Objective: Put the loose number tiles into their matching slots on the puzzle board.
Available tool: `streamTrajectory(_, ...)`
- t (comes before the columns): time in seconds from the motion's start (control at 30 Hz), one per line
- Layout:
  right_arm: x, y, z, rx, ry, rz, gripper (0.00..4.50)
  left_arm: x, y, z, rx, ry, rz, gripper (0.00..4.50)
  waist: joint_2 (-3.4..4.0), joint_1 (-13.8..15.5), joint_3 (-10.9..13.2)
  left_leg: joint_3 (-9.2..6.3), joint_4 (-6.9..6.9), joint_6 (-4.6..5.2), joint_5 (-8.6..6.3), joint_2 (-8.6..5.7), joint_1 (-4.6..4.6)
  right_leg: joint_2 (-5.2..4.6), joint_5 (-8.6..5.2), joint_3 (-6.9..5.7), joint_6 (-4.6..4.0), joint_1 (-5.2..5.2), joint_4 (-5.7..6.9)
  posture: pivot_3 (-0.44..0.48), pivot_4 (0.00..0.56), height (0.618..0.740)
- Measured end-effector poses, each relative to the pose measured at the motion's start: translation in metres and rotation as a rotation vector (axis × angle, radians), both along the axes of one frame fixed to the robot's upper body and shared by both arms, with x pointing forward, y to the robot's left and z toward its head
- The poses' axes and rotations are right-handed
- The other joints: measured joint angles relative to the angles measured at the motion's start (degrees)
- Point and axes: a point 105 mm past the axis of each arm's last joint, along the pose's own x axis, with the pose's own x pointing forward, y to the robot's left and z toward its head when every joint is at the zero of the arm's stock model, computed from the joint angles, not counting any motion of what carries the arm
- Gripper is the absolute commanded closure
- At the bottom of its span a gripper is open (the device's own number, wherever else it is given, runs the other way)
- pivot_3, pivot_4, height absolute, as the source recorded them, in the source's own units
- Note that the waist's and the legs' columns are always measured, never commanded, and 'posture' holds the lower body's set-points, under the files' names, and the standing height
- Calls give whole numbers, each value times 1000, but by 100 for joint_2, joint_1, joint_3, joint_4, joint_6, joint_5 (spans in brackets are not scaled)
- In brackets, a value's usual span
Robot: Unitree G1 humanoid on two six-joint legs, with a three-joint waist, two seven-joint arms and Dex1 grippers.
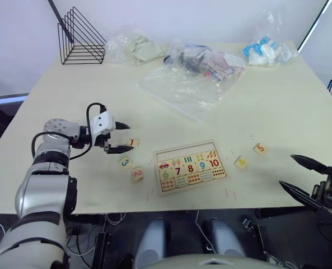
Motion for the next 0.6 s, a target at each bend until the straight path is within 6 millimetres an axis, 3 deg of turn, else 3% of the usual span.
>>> streamTrajectory(0.07, 0, 0, 0, -1, -3, 0, 0, -2, -2, -2, -4, 18, -16, 1351, 0, 4, 0, 0, 0, 0, 0, 0, 0, 0, 0, 0, 0, 0, 0, 0, 150, 740)
streamTrajectory(0.5, 0, 0, 2, -3, -13, 15, 0, -3, -4, -3, -13, 38, -31, 1351, 0, 4, 0, 0, 1, 0, 0, -1, 0, 0, 0, 0, 0, 0, 0, 0, 150, 740)
streamTrajectory(0.6, 0, 0, 2, -1, -14, 17, 0, -6, -5, -4, -12, 54, -50, 2478, 0, 4, 0, 0, 1, 0, 0, -1, 0, 0, 0, 0, 0, 0, 0, 0, 150, 740)
